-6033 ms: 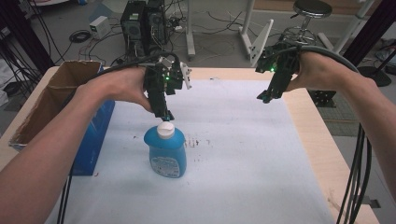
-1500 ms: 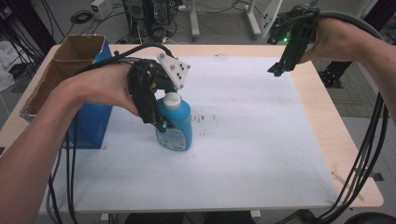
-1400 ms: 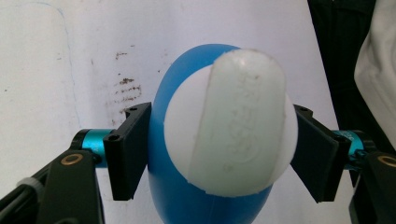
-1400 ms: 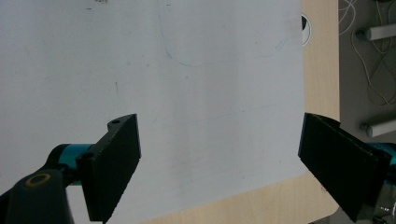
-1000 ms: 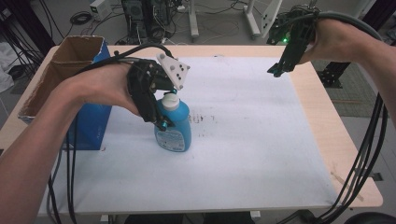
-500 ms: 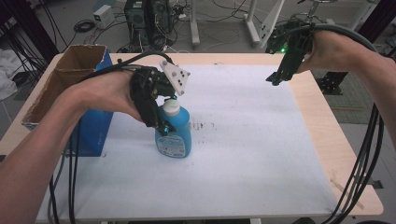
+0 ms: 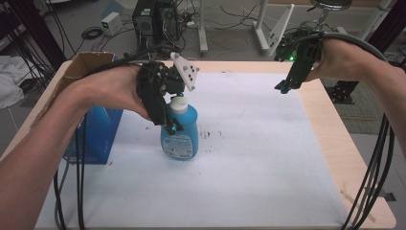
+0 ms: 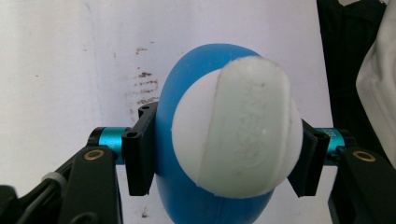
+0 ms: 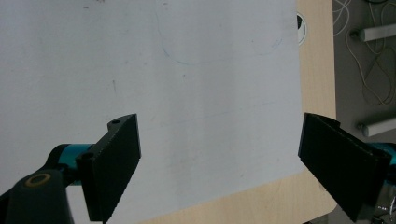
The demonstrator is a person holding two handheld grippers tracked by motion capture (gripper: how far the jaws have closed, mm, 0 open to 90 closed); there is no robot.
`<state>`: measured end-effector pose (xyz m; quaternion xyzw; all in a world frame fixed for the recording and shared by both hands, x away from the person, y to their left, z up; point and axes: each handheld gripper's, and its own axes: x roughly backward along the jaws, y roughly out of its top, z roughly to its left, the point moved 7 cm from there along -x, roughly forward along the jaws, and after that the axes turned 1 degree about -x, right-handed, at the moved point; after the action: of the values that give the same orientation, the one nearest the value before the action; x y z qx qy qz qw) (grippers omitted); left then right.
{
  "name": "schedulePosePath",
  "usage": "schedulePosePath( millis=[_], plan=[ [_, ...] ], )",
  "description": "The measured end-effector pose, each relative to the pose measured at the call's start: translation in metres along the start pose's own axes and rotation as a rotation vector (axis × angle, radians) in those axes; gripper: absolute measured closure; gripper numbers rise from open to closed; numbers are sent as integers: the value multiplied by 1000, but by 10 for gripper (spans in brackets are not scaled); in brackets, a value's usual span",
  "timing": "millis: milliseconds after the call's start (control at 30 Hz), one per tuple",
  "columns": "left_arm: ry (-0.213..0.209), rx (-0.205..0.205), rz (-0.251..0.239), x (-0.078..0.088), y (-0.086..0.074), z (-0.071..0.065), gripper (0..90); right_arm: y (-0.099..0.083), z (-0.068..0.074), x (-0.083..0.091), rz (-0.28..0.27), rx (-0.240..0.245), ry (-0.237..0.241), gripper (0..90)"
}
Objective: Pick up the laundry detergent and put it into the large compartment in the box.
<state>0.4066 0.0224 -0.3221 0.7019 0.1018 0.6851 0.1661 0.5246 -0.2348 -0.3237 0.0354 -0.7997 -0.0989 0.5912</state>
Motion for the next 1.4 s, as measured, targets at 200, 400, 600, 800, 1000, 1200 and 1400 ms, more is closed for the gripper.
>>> schedulePosePath(
  millis=[200,400,600,800,1000,1200,1400],
  plan=[
    [7,9,15,19,9,4,377,0,1,1,-1,4,-2,122],
    [29,16,25,40,20,9,378,-1,0,4,-10,-6,-6,122],
    [34,33,23,61,31,15,378,-3,0,6,-10,-9,-8,122],
    [52,53,20,85,36,21,378,-4,1,6,-10,-12,-11,122],
    [83,97,11,115,36,29,379,-6,1,7,-11,-7,-10,122],
    [114,145,29,139,30,33,379,-6,1,7,-14,-7,-14,122],
    [144,182,8,158,24,35,379,-8,0,8,-11,-8,-14,122]
  ],
)
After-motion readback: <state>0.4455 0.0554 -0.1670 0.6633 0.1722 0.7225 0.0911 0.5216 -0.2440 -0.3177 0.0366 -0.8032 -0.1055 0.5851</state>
